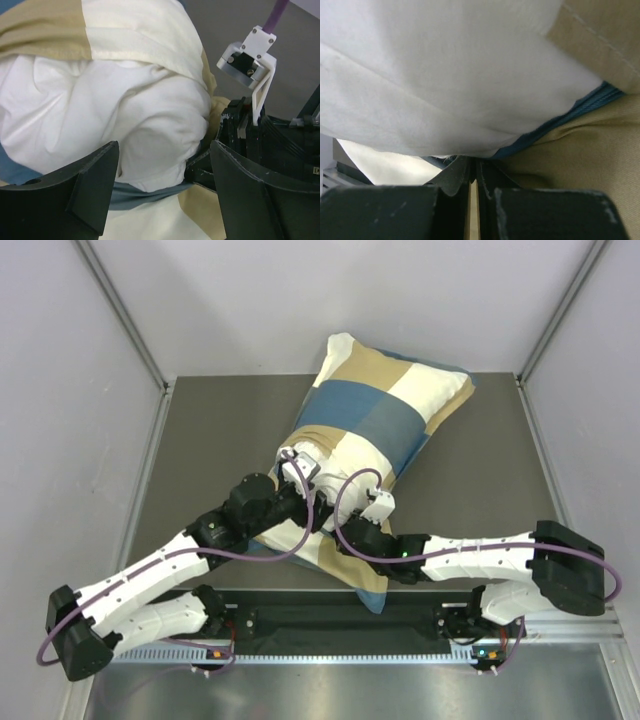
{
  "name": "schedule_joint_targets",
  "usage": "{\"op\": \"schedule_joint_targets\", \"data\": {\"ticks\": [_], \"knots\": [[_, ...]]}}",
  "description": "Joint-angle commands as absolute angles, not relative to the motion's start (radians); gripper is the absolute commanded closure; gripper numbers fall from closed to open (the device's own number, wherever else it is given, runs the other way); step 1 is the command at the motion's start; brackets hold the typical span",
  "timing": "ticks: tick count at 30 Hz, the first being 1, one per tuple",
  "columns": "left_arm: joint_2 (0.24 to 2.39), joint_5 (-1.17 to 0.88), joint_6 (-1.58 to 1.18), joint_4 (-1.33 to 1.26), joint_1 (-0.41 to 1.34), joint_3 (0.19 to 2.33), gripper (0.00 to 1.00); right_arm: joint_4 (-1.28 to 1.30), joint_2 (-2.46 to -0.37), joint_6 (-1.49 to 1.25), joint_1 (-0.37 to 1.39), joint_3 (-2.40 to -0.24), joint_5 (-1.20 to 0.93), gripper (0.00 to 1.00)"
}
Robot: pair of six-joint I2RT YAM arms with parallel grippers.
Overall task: Remove the pillowcase from the pillow
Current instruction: Pull out the pillow
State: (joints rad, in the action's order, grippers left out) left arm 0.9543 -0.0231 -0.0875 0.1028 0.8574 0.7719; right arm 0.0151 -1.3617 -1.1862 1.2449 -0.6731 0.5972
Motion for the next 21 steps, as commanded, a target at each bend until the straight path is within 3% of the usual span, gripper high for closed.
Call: {"op": "schedule_joint_targets", "data": {"ticks": [1,21], "knots": [[0.894,0.043,-0.123,0.095,0.879,0.743,0.22,0.212,-1.399,-1.149,1.278,-0.611,0.391,1.00],[1.273,0.044,-0.066,0.009,0.877,0.775,0.24,0.250,-1.361,-1.173,1.302,-0.626,0.423,1.00]]}}
